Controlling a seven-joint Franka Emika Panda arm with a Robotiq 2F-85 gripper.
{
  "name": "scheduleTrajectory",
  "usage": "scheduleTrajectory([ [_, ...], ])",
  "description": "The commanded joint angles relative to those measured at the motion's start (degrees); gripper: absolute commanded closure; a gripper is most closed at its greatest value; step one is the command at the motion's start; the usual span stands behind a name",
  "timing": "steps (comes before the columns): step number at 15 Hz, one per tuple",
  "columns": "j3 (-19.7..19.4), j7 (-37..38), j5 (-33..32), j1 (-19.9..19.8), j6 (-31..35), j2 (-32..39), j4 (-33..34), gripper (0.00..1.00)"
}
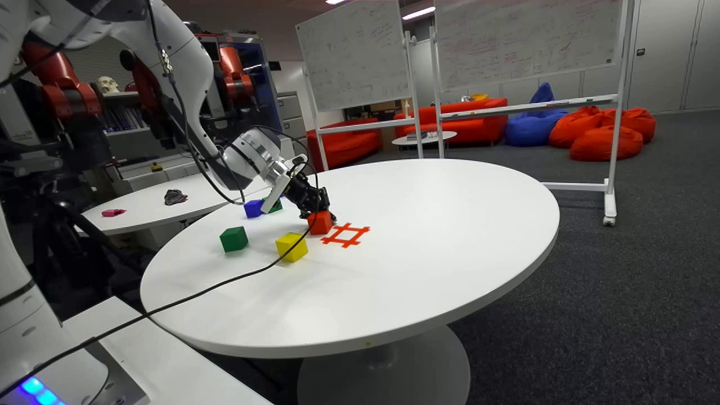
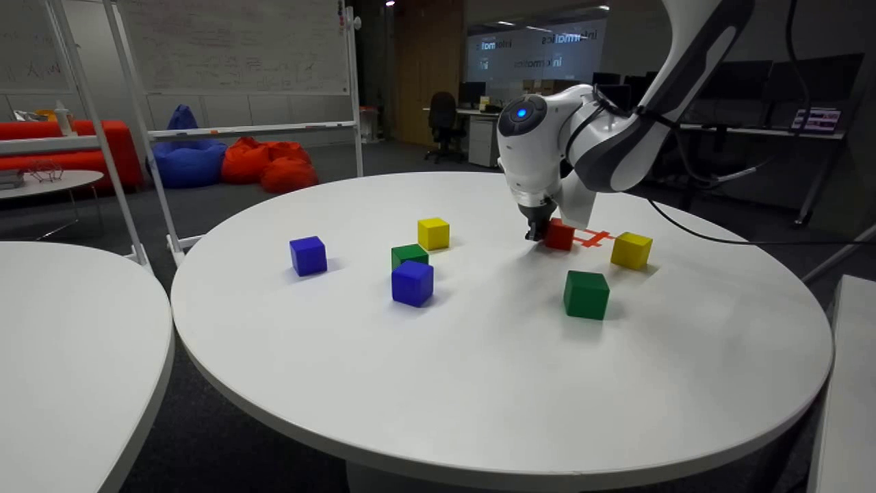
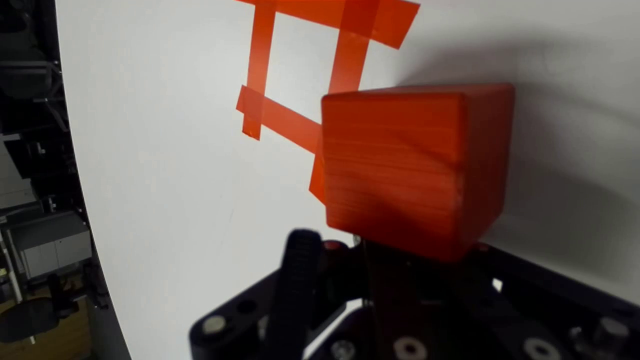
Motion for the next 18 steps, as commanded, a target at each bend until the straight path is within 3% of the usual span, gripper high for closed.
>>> scheduleTrajectory([
  [1,2.3,0.3,-1.5,-2.2,-1.2,-0.2,0.1,1.0],
  [18,8.7,-5.7,-6.3,-1.8,-9.6,4.8,5.5,1.0],
])
